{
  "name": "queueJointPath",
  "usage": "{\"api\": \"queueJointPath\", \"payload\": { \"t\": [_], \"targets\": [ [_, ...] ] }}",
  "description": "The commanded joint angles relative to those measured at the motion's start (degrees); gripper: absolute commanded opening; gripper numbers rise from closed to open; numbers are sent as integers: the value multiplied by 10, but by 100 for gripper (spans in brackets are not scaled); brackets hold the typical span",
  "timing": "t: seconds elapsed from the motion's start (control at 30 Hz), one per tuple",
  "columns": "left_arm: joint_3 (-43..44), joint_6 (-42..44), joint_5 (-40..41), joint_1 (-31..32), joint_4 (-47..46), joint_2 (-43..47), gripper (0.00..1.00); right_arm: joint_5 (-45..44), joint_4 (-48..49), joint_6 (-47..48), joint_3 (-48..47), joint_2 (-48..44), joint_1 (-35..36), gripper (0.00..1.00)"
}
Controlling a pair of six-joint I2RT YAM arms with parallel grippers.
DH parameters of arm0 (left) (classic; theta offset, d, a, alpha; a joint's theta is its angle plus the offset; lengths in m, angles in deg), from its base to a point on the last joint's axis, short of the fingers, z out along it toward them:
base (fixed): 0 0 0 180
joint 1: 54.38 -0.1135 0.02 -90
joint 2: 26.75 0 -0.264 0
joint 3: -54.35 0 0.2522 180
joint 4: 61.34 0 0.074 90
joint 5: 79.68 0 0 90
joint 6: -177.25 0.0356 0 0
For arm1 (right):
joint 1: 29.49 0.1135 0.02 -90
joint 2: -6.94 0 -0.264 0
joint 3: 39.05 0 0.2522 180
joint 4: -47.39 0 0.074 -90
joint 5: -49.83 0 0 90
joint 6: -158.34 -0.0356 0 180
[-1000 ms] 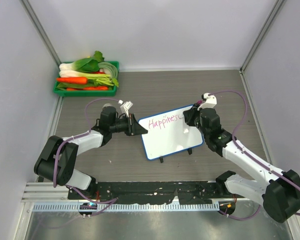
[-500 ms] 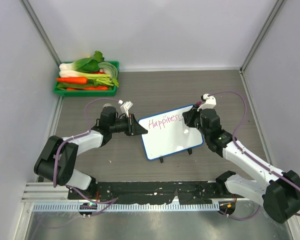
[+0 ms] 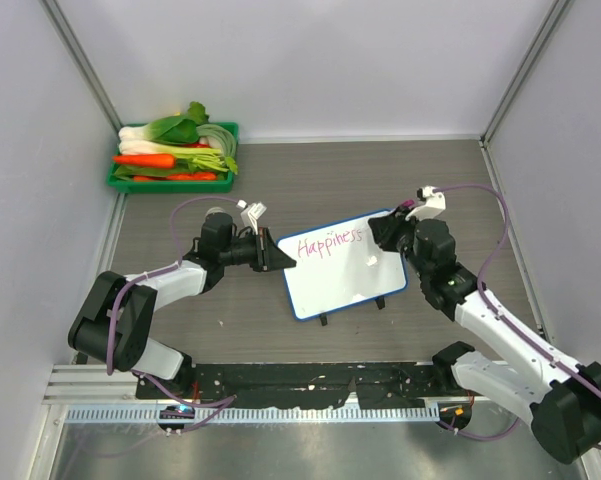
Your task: Write a sentence on the whiteboard
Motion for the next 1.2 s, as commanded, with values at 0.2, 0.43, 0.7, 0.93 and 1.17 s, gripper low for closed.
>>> {"api": "queueJointPath", "payload": {
  "t": [0.2,0.43,0.7,0.93,1.17],
  "targets": [
    [3,51,57,1,31,-5,0,-27,22,2,-33,4,-36,1],
    [4,52,57,1,31,-6,0,-36,31,-1,-40,33,-41,1],
    [4,51,56,1,31,-5,0,-52,42,-2,-30,55,-43,1],
    [5,52,57,1,32,-5,0,-45,40,0,-18,55,-43,1],
    [4,52,57,1,32,-5,0,-39,26,4,-1,48,-43,1]
  ]
}}
